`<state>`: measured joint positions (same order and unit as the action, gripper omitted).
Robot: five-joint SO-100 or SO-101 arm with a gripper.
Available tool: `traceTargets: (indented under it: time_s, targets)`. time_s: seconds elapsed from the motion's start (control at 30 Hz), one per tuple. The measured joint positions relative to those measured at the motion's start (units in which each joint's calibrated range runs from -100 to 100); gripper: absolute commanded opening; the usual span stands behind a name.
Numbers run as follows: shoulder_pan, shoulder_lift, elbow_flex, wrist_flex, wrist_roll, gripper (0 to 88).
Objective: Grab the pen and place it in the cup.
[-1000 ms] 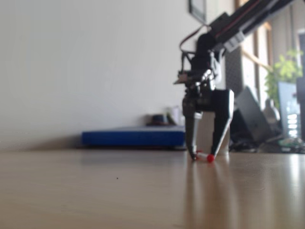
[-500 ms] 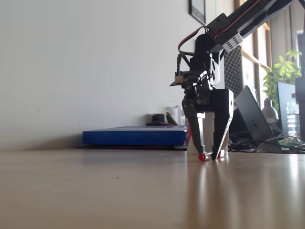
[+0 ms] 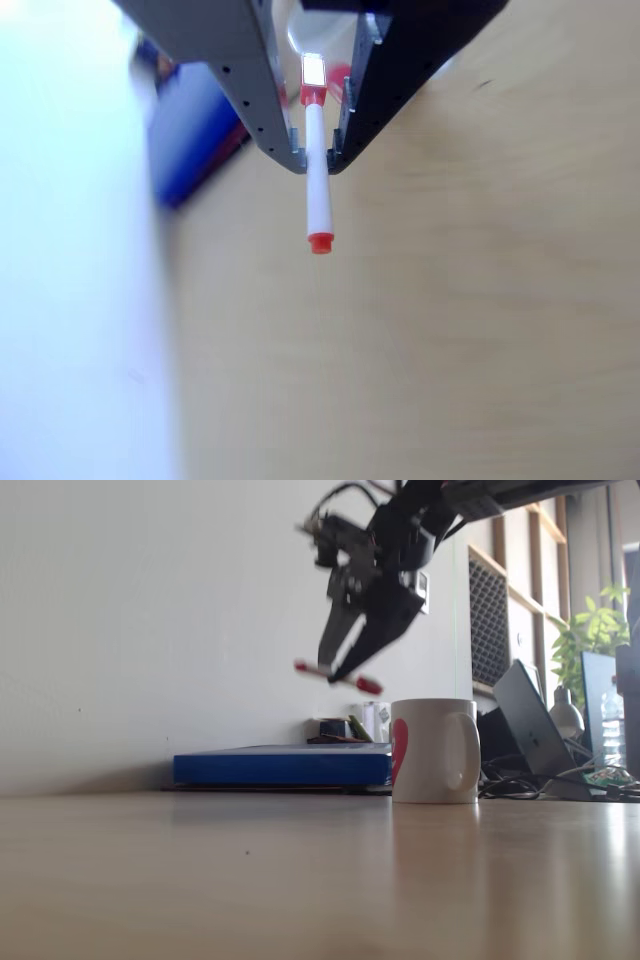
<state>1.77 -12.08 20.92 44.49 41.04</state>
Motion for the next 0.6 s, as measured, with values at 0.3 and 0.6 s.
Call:
traceTargets:
  time_s: [0.3,0.6]
  targets:
    - [9.4,-0.8,-0.3,-9.8,-19.6,1.2]
    - [10.6,-0.8,-0.8,-12.3,-40.0,1.2]
